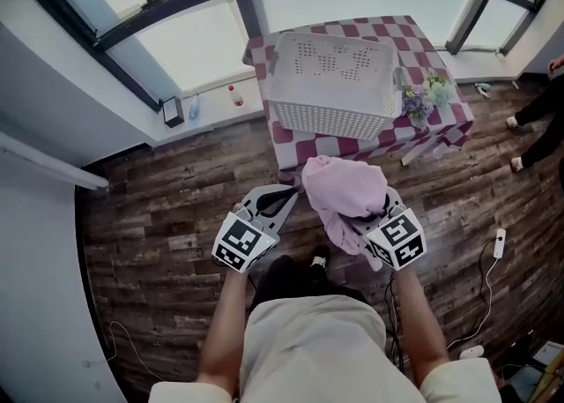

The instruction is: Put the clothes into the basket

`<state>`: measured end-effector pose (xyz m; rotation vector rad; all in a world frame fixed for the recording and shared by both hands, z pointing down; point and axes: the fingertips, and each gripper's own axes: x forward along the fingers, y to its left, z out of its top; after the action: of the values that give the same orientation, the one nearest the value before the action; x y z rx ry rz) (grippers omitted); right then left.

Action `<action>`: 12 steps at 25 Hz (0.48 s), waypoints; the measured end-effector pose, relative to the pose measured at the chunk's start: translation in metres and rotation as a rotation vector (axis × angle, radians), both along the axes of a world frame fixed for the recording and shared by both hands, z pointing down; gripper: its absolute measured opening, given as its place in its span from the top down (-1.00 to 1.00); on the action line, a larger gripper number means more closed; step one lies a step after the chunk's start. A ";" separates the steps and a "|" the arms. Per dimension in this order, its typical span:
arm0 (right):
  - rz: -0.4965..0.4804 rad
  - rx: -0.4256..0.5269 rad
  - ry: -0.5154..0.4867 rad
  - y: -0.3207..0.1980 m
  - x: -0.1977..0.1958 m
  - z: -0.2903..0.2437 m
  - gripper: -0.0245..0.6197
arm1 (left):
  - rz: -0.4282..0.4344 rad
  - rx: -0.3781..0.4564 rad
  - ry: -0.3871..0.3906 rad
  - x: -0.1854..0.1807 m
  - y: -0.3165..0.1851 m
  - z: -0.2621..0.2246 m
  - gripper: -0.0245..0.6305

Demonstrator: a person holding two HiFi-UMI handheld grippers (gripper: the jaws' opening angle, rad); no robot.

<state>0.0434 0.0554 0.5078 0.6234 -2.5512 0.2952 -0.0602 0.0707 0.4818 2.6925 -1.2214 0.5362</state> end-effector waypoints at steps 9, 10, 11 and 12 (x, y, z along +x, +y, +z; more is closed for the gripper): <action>0.002 -0.022 -0.020 -0.025 -0.002 0.010 -0.04 | 0.012 -0.007 -0.011 0.001 -0.027 0.003 0.88; 0.005 -0.025 -0.019 -0.027 -0.002 0.011 -0.04 | 0.018 -0.008 -0.015 0.000 -0.030 0.005 0.88; 0.007 -0.027 -0.018 -0.030 -0.003 0.012 -0.04 | 0.022 -0.008 -0.017 -0.001 -0.035 0.005 0.88; 0.010 -0.027 -0.016 -0.033 -0.003 0.012 -0.04 | 0.027 -0.006 -0.016 -0.002 -0.040 0.006 0.88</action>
<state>0.0400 0.0224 0.5201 0.6260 -2.5554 0.3385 -0.0618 0.0308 0.4877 2.7085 -1.1864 0.5660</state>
